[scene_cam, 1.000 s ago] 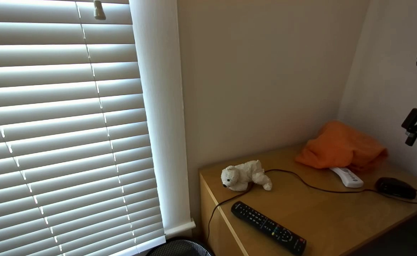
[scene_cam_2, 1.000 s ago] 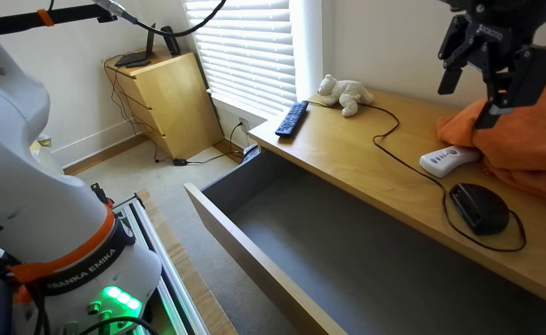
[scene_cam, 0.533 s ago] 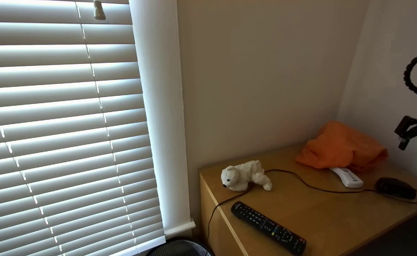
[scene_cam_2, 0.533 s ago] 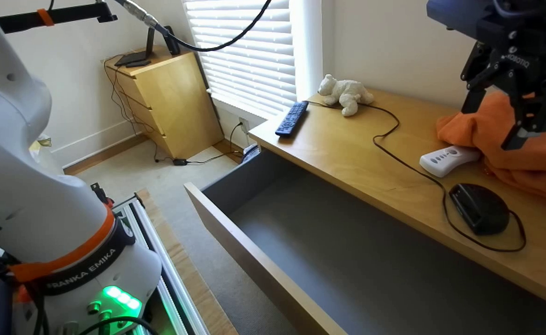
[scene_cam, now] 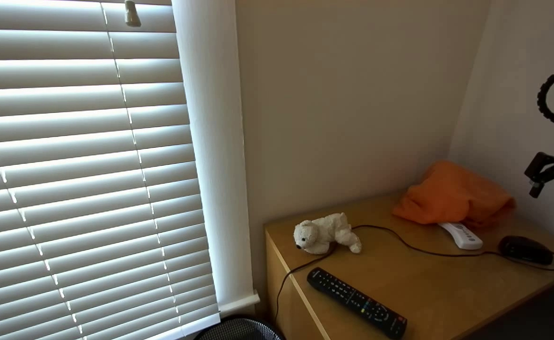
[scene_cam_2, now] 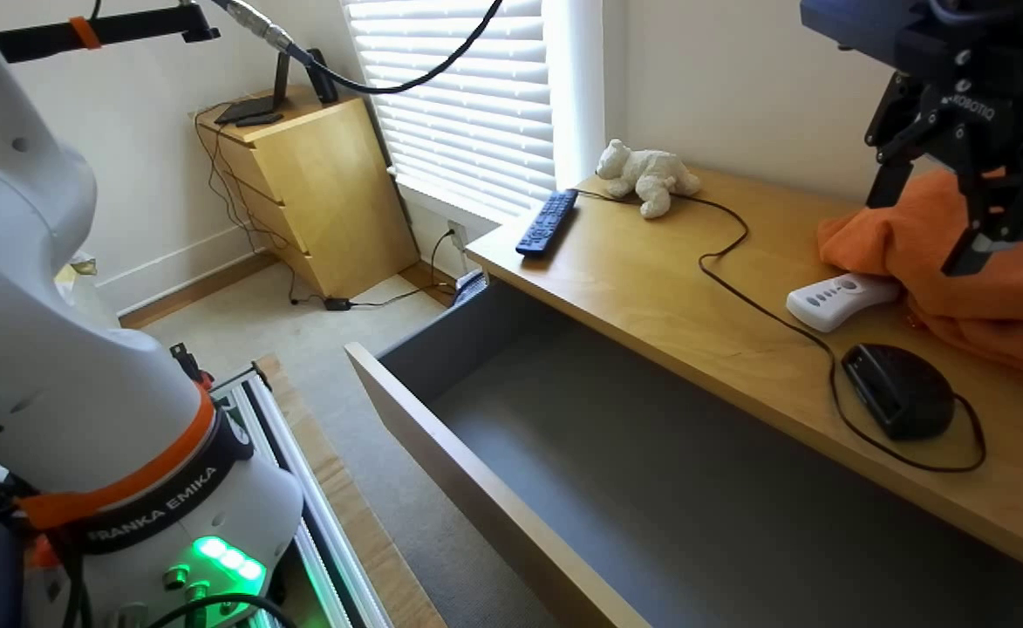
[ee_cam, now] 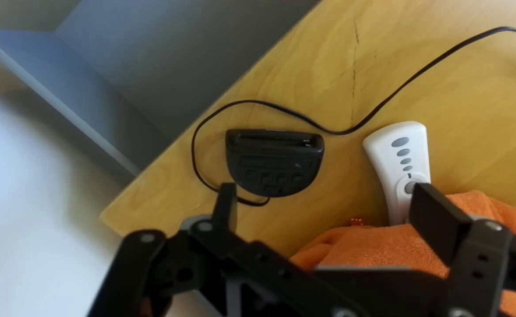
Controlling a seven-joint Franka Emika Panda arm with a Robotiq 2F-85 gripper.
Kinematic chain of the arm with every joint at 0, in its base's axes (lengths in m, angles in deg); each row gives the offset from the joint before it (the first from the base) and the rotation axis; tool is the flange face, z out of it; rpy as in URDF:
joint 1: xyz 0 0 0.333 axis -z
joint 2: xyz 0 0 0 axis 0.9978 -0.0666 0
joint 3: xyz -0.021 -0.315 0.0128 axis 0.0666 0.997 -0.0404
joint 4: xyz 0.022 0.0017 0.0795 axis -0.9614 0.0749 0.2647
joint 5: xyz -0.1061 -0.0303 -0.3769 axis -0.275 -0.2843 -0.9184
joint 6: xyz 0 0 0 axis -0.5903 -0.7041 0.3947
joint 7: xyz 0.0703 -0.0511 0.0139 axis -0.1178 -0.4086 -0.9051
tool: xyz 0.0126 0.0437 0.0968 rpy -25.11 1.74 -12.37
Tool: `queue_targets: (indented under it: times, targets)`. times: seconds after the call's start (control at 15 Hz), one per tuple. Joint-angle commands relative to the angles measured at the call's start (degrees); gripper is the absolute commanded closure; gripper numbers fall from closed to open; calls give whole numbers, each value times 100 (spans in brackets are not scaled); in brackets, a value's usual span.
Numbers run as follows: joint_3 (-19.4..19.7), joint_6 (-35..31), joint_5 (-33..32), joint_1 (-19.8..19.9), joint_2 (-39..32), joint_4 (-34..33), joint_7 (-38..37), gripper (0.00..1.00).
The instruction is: Press a button on the alarm clock on the right
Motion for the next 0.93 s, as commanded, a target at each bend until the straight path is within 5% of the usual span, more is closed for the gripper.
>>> queue_targets:
  times: [0.0,0.2,0.33,0.87]
  targets:
    - [-63,-352,22,49,-367,-246,-72,0]
    - [-110,-491,61,99,-775,-511,-66,0]
    - [-116,-507,14,117,-1030,-690,-109,27]
    - [-135,-347,-68,287,-1902,-1529,-175,88]
